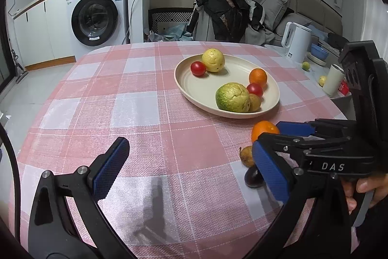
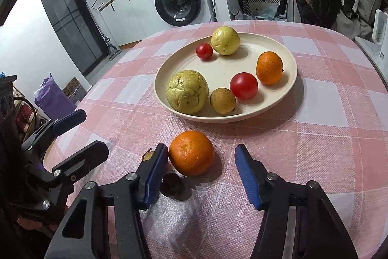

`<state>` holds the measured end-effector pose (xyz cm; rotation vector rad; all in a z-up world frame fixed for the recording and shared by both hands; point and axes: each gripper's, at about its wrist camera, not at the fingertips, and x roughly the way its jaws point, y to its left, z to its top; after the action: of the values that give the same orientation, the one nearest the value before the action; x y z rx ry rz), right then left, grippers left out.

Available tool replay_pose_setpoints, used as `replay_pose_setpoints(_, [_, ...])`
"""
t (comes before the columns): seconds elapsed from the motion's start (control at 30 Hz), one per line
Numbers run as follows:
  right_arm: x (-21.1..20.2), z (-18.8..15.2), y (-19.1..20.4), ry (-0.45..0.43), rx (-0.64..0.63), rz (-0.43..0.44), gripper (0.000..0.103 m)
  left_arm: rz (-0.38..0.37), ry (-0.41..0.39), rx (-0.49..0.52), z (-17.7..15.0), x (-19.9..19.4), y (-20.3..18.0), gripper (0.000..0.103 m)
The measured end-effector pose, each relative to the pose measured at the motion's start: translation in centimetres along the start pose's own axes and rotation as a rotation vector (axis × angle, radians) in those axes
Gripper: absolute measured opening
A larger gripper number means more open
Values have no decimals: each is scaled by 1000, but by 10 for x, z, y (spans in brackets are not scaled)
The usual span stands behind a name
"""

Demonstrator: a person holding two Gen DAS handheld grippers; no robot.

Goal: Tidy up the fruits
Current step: 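Grasp the second orange with the right tool and lift it, then grasp and lift a dark plum with the left tool while the right tool holds the orange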

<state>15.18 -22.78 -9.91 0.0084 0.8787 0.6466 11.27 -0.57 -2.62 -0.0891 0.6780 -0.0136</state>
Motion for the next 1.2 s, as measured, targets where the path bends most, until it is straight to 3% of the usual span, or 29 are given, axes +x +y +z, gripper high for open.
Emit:
replay_pose_setpoints(0.53, [6, -3, -1, 20, 23, 60, 42, -14, 15, 22, -1, 1, -6, 101])
replay_pose_setpoints(0.87, [-18, 2, -2, -53, 30, 69, 40, -103, 85, 126, -8, 4, -31, 100])
replay_pose_setpoints(0.97, [-23, 4, -3, -61, 33, 74, 40, -114, 107, 140, -11, 7, -35, 92])
replay_pose_setpoints(1.1, [-23, 5, -3, -60, 33, 76, 40, -177, 173, 114, -17, 15, -35, 71])
replay_pose_setpoints(1.2, [-23, 4, -3, -57, 30, 76, 40, -198, 194, 116, -20, 18, -38, 66])
